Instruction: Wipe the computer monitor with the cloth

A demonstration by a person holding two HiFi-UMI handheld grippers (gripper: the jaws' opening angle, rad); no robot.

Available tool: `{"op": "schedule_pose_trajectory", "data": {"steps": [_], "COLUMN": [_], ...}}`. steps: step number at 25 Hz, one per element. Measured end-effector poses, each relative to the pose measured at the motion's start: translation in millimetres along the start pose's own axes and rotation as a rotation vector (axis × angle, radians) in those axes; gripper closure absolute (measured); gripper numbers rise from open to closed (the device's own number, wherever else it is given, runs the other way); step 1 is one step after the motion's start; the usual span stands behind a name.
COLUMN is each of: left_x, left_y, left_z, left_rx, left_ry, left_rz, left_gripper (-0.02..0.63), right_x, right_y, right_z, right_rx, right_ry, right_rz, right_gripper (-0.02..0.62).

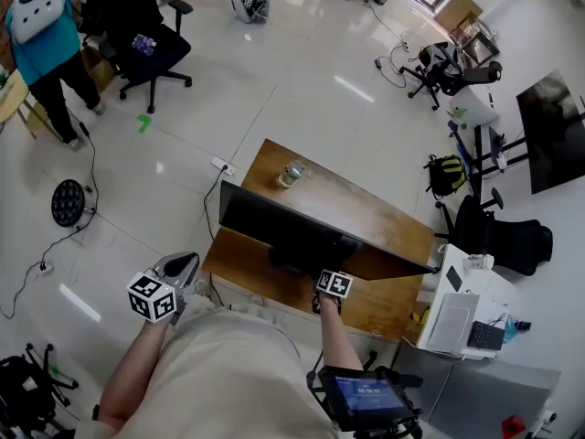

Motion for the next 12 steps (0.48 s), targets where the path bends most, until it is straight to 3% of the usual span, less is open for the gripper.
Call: {"op": "schedule_pose_trajectory", "data": {"steps": [12], "left_x": [-17.5], "left_y": [-16.7], "left_z": [45.7], "left_rx": [-0.013], "left_ry": [0.013], "left_rz": [-0.024], "left_gripper": [0.614], "right_x": [20.7], "right_y": [-3.6], "right_z": [74.7], "right_rx": [-0.090], "right_ry": [-0.048], "right_rz": [0.013], "right_gripper": [0.499]}}
Point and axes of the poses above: the fingertips, and each gripper's own axes: x forward along the fingers, z to its left, y out of its underside, the point moved 8 cm from there along -x, backward along the fingers, and after that the axes turned 15 degrees about -z, right-handed, at the moved point
